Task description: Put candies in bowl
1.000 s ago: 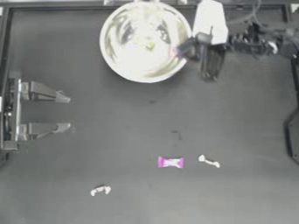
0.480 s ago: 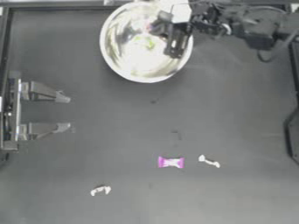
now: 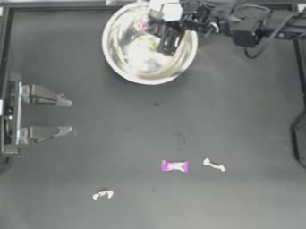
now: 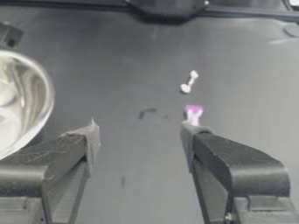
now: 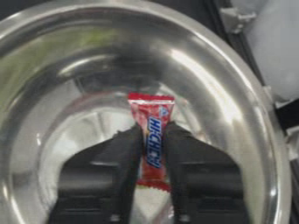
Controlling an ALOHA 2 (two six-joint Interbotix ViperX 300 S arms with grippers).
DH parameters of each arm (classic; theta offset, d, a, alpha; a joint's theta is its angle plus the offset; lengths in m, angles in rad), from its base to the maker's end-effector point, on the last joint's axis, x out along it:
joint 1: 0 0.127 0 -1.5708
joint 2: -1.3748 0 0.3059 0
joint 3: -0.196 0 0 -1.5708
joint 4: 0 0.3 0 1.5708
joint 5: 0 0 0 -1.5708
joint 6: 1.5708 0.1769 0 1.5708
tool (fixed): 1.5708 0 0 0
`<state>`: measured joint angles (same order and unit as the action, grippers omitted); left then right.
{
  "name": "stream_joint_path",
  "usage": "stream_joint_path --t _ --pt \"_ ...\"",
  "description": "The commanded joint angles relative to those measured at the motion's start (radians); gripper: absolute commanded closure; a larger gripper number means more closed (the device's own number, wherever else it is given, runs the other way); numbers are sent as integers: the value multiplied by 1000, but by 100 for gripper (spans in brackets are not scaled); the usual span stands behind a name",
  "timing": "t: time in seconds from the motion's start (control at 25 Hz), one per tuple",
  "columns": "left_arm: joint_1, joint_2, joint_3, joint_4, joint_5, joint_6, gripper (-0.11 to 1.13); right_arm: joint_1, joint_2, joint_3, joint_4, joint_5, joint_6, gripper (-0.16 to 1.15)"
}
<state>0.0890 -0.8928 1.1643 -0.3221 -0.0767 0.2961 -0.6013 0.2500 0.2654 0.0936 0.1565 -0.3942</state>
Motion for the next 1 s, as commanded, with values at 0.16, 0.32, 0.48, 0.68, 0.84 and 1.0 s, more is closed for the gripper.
stream_joint_path --t 0.16,0.32,0.48,0.68,0.84,1.0 --pt "2 12 -8 -2 -9 0 11 5 -20 -28 15 23 3 4" --pt "2 12 -6 -2 -11 0 11 28 -55 -23 17 40 3 6" --pt "2 9 -5 -2 -9 0 11 66 -133 5 25 109 3 6" --pt "2 2 -5 -2 -3 0 11 135 -285 118 58 121 2 6" --pt "2 -15 -3 -2 -2 2 11 212 -419 221 104 107 2 6" --pt "2 -29 -2 0 5 2 11 281 -551 331 155 40 3 6"
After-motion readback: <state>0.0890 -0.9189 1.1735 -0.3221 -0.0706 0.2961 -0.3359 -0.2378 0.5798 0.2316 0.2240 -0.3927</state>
